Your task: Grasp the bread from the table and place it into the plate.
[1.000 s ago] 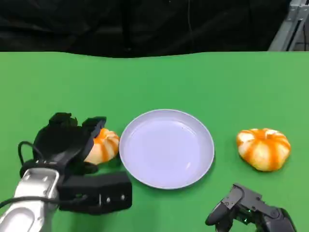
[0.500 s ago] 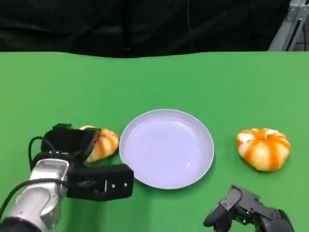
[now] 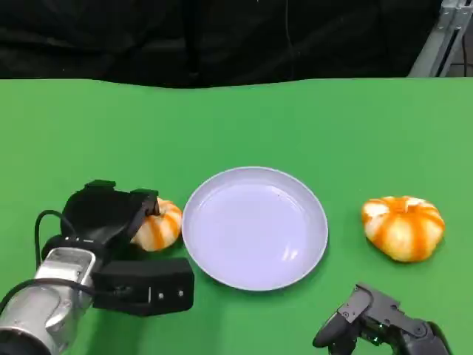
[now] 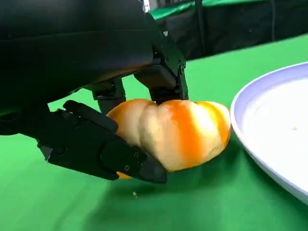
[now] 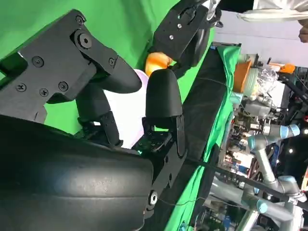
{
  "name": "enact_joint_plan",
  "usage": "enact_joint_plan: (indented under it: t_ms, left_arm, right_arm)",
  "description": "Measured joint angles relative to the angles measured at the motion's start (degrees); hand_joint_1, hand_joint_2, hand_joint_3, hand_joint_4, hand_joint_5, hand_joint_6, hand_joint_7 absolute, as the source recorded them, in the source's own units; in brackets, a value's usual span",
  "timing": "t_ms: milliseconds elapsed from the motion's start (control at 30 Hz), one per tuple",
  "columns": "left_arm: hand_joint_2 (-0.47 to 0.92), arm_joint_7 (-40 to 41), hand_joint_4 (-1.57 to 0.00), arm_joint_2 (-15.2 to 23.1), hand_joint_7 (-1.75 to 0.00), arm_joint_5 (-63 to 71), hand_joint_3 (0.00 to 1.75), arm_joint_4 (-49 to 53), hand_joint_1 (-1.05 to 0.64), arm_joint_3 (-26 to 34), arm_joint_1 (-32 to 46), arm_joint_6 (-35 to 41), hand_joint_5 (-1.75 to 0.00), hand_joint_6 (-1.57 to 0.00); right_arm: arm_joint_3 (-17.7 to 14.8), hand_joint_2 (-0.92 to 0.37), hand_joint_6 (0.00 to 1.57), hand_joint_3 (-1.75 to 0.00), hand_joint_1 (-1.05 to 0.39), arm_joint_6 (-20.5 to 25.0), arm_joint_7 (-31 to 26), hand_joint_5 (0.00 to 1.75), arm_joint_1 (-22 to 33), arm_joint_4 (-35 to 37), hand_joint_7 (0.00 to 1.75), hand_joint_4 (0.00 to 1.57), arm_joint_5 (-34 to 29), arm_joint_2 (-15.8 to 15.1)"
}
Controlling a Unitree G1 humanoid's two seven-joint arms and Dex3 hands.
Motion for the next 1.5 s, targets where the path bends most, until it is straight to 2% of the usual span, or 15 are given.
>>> enact_joint_plan:
  t_ms: [200,233,333,500,533,567,600,633,733,833,933,1133,1367,1500]
  left_arm:
    - [0.91,1.02,-0.88,5.96,-1.39,1.34,0.02,-16.03,-0.24,4.28,5.47,4.39,-1.75,-0.76]
    - [0.91,1.04,-0.85,6.54,-1.6,1.35,0.08,-16.95,-0.23,4.84,5.58,4.9,-1.75,-0.69]
    - [0.89,1.71,-0.84,7.41,-1.73,1.9,0.12,-20.94,-0.22,5.83,8.15,5.9,-1.75,-0.64]
    - [0.84,3.69,-0.88,7.37,-1.63,3.64,0.13,-26.38,-0.23,6.2,10.92,6.2,-1.75,-0.71]
    - [0.64,4.26,-0.91,7.33,-1.7,4.22,0.53,-27.41,-0.2,6.32,10.98,6.2,-1.75,-0.72]
    - [0.48,4.86,-0.92,7.12,-1.72,4.35,0.84,-28.28,-0.19,6.4,10.99,5.69,-1.75,-0.72]
    - [0.4,5.46,-0.92,6.58,-1.73,4.04,1.0,-29.11,-0.17,6.44,11.06,4.95,-1.75,-0.73]
    - [0.36,5.91,-0.93,5.77,-1.74,3.02,1.12,-29.89,-0.17,6.35,11.14,3.45,-1.75,-0.73]
    - [0.34,6.07,-0.95,2.21,-1.75,0.05,1.22,-30.44,-0.18,4.58,11.14,-1.81,-1.75,-0.75]
    - [0.36,4.57,-0.93,-1.54,-1.75,-2.91,1.26,-29.43,-0.17,3.67,10.76,-3.98,-1.75,-0.74]
    - [0.36,1.61,-0.9,-4.41,-1.73,-4.53,1.19,-26.69,-0.19,2.63,9.15,-3.97,-1.75,-0.73]
    - [0.41,-0.12,-0.97,-8.99,-1.75,-4.27,1.11,-18.01,-0.21,-0.64,5.0,-3.64,-1.75,-0.72]
    - [0.43,-0.06,-0.95,-11.83,-1.75,-4.1,1.0,-11.74,-0.18,-2.56,1.83,-3.21,-1.75,-0.71]
    - [0.5,-0.21,-0.91,-13.71,-1.55,-4.32,0.84,-8.7,-0.17,-2.9,0.08,-1.46,-1.75,-0.72]
  right_arm:
    - [0.21,-0.4,0.67,-1.32,-0.19,0.46,-0.05,1.69,-0.22,-0.1,1.45,0.68,-0.06,-0.01]
    - [0.23,-0.4,0.67,-1.32,-0.18,0.52,-0.04,1.69,-0.27,-0.11,1.45,0.68,-0.04,-0.01]
    - [0.23,-0.4,0.67,-1.31,-0.18,0.53,-0.04,1.69,-0.22,-0.1,1.45,0.68,0.07,-0.02]
    - [0.4,-0.4,0.67,-1.31,-0.18,0.6,-0.04,1.68,-0.23,-0.12,1.45,0.68,0.1,-0.02]
    - [0.48,-0.4,0.67,-1.31,-0.17,0.66,-0.04,1.68,-0.25,-0.12,1.45,0.69,0.1,-0.02]
    - [0.55,-0.4,0.67,-1.32,-0.17,0.67,-0.05,1.68,-0.23,-0.12,1.45,0.69,0.08,-0.02]
    - [0.55,-0.39,0.67,-1.32,-0.17,0.67,-0.08,1.68,-0.21,-0.11,1.45,0.69,0.04,-0.02]
    - [0.55,-0.39,0.67,-1.32,-0.17,0.66,-0.09,1.68,-0.24,-0.09,1.45,0.69,0.02,-0.03]
    - [0.54,-0.39,0.67,-1.33,-0.16,0.65,-0.09,1.69,-0.51,-0.04,1.46,0.69,0.02,-0.24]
    - [0.58,-0.38,0.67,-1.34,-0.16,0.64,-0.17,1.69,-0.47,-0.01,1.46,0.68,0.0,-0.29]
    - [0.62,-0.37,0.67,-1.35,-0.16,0.64,-0.25,1.69,-0.43,0.01,1.46,0.68,0.02,-0.28]
    - [0.73,-0.38,0.67,-1.35,-0.14,0.65,-0.26,1.69,-0.32,-0.02,1.45,0.67,0.08,-0.39]
    - [0.89,-0.39,0.67,-1.32,-0.16,0.79,-0.26,1.7,0.18,-0.22,1.44,0.67,-0.01,-0.48]
    - [0.88,-0.39,0.67,-1.32,-0.16,0.81,-0.27,1.7,0.3,-0.45,1.44,0.67,-0.34,-0.53]
